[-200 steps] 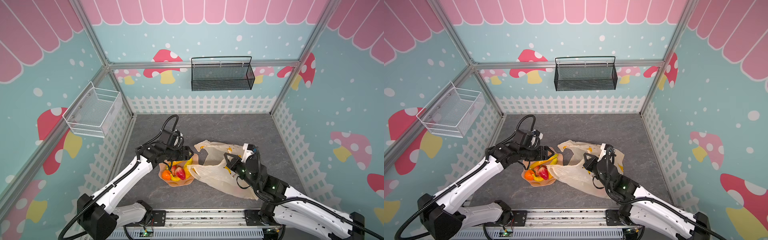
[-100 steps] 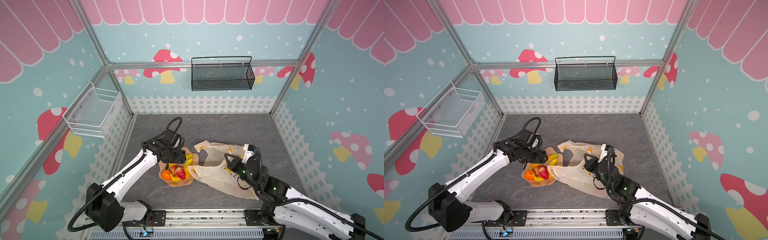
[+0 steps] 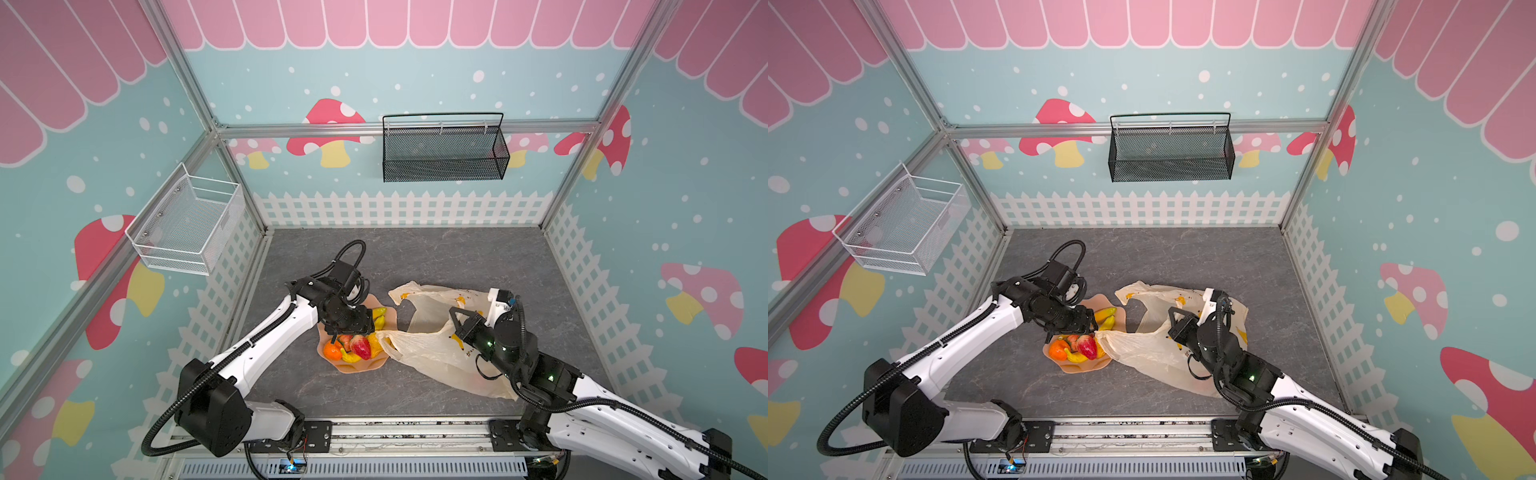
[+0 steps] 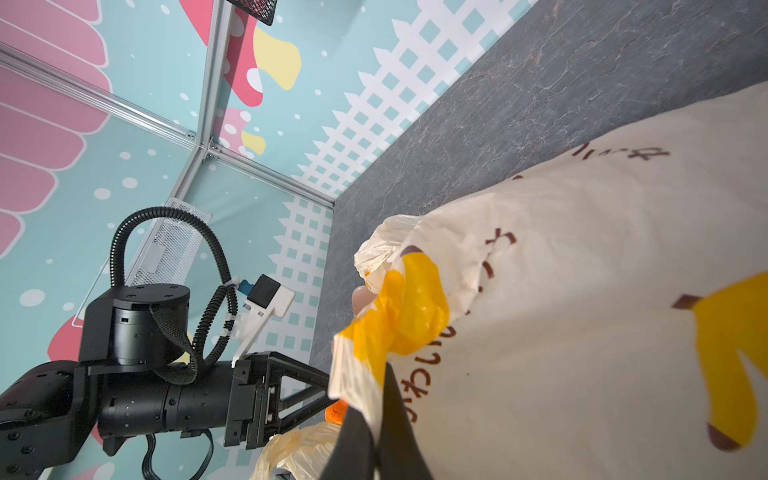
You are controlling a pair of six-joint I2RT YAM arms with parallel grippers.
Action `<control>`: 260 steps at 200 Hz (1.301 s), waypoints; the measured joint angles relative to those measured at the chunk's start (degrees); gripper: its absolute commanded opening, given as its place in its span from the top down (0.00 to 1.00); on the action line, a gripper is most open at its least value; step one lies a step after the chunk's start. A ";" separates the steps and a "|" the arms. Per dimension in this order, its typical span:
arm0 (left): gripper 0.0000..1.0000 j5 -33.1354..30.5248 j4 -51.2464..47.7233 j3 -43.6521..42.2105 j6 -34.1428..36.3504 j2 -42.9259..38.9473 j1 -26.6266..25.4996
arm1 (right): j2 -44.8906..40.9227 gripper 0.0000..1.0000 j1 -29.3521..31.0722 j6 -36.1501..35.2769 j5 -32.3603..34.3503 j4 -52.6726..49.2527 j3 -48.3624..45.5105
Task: Place the fruits into the plastic bag
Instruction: 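Withdraw the left gripper from the bag back over the fruit bowl, then lower the left gripper into the bowl and grasp the pale peach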
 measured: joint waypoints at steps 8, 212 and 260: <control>0.25 0.94 -0.15 -0.46 -1.51 -0.24 0.00 | 0.00 1.00 0.00 0.00 0.00 -0.09 0.00; 0.29 -0.15 -0.02 -3.48 -19.93 5.95 -0.02 | -0.44 1.00 0.00 0.02 0.00 -0.92 -0.33; 0.31 -0.98 0.44 -3.39 -19.32 8.57 -0.02 | -0.33 1.00 0.00 0.02 0.02 -0.92 -0.33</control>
